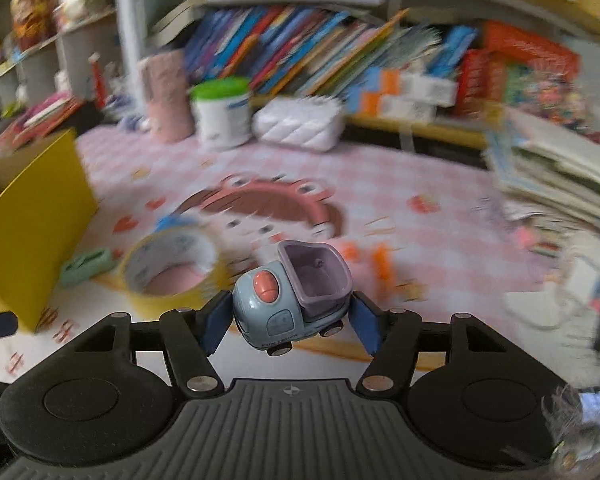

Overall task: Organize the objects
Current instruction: 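Grasp the blue toy truck with the right gripper, then grasp the yellow tape roll with the left gripper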

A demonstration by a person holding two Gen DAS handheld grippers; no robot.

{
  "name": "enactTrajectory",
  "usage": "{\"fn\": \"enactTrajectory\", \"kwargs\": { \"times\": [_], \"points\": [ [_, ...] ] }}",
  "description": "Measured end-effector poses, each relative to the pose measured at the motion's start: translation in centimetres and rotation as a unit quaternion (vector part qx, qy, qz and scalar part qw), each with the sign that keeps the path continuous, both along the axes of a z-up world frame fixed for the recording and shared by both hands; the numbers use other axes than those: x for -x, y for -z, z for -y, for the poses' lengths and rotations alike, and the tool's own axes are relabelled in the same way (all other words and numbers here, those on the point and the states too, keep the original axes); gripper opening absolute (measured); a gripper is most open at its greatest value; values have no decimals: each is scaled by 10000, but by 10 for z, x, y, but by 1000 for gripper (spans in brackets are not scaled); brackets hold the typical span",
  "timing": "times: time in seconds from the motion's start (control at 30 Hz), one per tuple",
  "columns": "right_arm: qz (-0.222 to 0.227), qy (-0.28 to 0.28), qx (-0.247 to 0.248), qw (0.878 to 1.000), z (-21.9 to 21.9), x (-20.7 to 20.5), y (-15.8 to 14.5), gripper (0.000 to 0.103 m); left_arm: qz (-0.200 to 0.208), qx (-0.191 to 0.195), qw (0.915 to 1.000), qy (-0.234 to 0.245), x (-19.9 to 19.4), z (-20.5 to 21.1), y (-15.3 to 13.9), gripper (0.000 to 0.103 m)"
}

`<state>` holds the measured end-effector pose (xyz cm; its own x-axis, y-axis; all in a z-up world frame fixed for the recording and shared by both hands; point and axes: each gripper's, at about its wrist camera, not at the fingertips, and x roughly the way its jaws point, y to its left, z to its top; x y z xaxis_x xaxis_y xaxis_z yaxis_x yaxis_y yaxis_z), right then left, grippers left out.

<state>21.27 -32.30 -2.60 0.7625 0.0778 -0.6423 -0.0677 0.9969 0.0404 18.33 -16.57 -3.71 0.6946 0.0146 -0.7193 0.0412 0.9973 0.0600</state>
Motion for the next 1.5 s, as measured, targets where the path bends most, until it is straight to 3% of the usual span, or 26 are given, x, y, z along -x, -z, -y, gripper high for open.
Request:
{"fn": "enactTrajectory", "kwargs": {
  "times": [0.17, 0.53, 0.7, 1.0, 1.5],
  "points": [
    [29, 394, -76, 9992, 29, 7, -5, 61, 88, 99, 9999, 87, -31, 16, 5, 102],
    [-220, 497, 55, 9985, 52, 15, 6, 61, -129, 38, 9998, 176, -86, 43, 32, 101],
    [-315, 479, 86, 9983, 52, 16, 9, 61, -141, -98, 9998, 76, -95, 44, 39, 90],
    [-337, 469, 183, 9982, 42, 17, 9, 61, 44, 212, 9996, 172, -70, 31, 19, 90],
    [-418, 429, 409, 9974, -17, 48, 3, 61, 377, 532, 9979, 14, 14, -20, -14, 90]
  ]
}}
